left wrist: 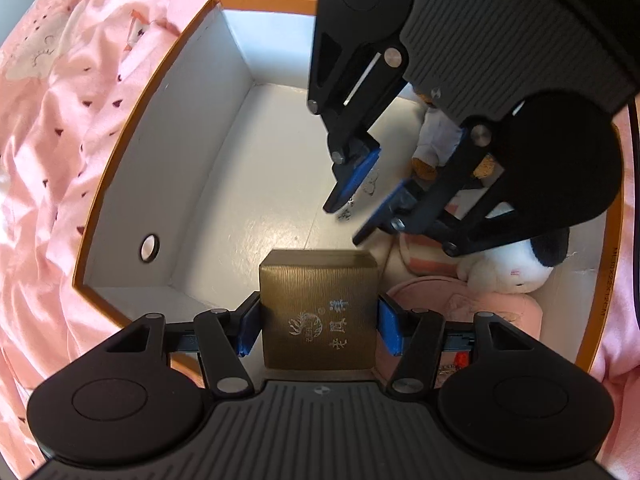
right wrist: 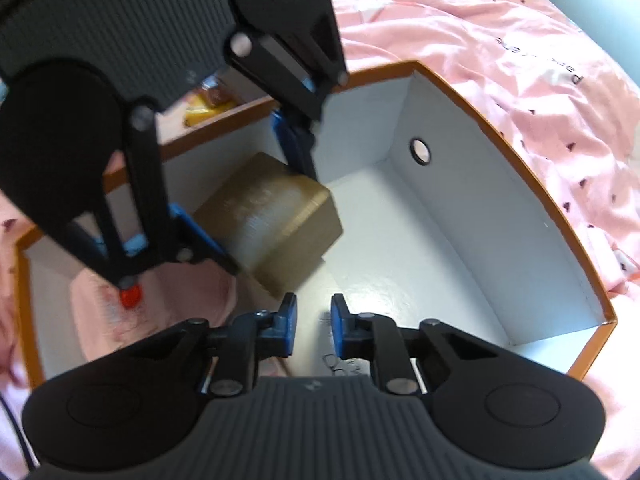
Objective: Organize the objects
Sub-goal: 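Lower the gold box into the orange box and open the left gripper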
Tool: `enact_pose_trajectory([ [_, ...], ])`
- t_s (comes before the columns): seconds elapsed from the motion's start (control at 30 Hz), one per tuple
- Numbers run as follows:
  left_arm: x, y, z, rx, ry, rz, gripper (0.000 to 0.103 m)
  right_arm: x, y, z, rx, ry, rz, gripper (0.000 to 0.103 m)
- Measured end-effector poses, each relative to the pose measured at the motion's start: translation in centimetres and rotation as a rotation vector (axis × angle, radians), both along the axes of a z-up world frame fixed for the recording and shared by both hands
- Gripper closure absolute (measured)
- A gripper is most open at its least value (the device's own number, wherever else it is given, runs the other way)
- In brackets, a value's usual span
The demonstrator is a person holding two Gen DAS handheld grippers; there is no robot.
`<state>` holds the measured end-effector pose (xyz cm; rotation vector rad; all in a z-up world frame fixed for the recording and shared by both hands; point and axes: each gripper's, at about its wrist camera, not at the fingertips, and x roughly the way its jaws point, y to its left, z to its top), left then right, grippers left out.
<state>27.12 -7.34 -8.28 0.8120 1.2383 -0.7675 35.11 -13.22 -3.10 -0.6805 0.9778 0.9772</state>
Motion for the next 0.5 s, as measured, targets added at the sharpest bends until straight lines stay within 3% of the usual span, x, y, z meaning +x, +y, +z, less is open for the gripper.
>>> enact_pose_trajectory([
  [0.27,-0.8,0.7,-0.2,0.006,-0.007,-0.019,0.034,1.1,1.6,0.3,0.048,0.018,-0.098,0.086],
  [0.5,-1.5,1.2,-0.4,0.035,-0.011,-0.039,0.029,1.3,3.8,0.7,0.069,0.03,-0.098,0.087],
])
